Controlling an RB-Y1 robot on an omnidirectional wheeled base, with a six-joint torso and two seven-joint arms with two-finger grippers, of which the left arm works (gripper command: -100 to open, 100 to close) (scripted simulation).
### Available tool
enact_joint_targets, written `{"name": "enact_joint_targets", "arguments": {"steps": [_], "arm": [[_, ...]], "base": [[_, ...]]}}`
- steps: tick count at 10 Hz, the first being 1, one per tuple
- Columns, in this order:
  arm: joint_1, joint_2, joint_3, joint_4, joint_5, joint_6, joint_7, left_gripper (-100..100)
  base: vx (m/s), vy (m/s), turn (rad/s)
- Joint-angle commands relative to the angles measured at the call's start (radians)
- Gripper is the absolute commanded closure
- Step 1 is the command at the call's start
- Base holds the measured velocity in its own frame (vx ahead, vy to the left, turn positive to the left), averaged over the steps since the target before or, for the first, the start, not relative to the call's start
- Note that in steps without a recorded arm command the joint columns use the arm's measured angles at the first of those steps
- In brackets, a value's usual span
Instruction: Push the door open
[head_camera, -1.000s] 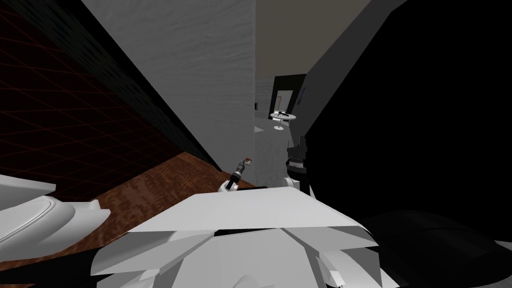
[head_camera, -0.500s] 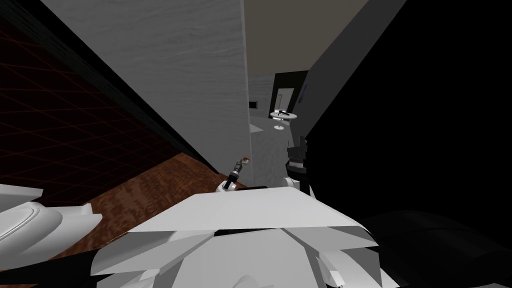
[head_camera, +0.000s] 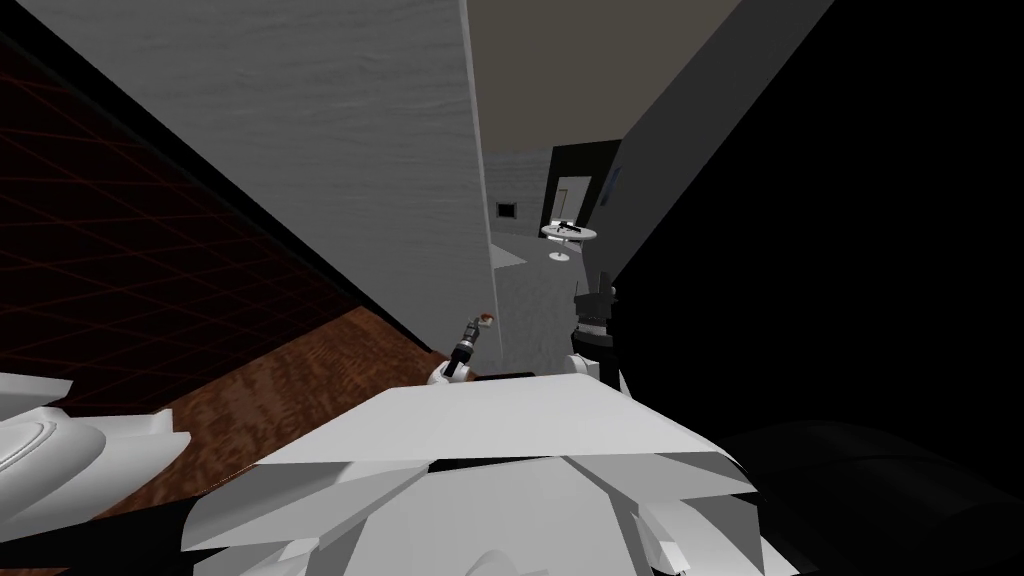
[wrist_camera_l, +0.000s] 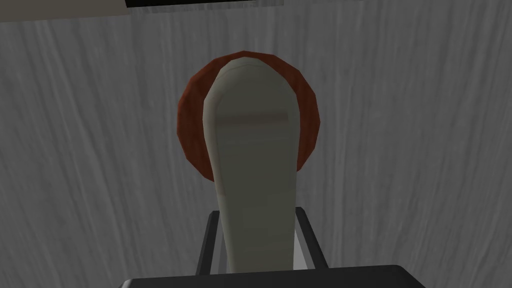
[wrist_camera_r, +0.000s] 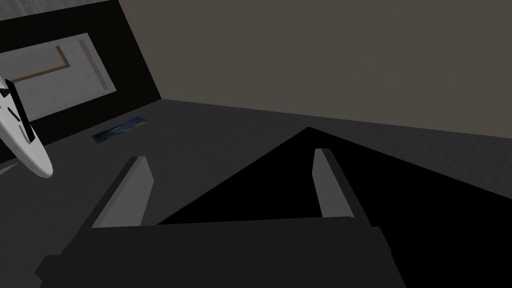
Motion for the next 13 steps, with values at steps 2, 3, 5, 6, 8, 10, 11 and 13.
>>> {"name": "enact_joint_targets", "arguments": {"steps": [2,3,5,6,8,10,11,13], "arm": [[-0.023,0.009,0.042,0.032,0.022,-0.018,-0.014,100],[-0.024,0.011,0.052,0.034,0.028,-0.018,-0.017,100],[-0.024,0.011,0.052,0.034,0.028,-0.018,-0.017,100],[-0.024,0.011,0.052,0.034,0.028,-0.018,-0.017,100],[-0.028,0.013,0.089,0.042,0.048,-0.018,-0.03,100],[-0.029,0.013,0.097,0.044,0.053,-0.018,-0.033,100],[-0.029,0.013,0.097,0.044,0.053,-0.018,-0.033,100],[-0.032,0.013,0.122,0.049,0.067,-0.018,-0.041,100]], "base": [[0.082,-0.058,0.006],[0.134,-0.115,0.048],[0.054,-0.055,0.013],[0.0,0.009,-0.009],[0.111,-0.127,0.051],[0.098,-0.103,0.031],[0.049,-0.016,-0.006],[0.081,-0.059,0.011]]}}
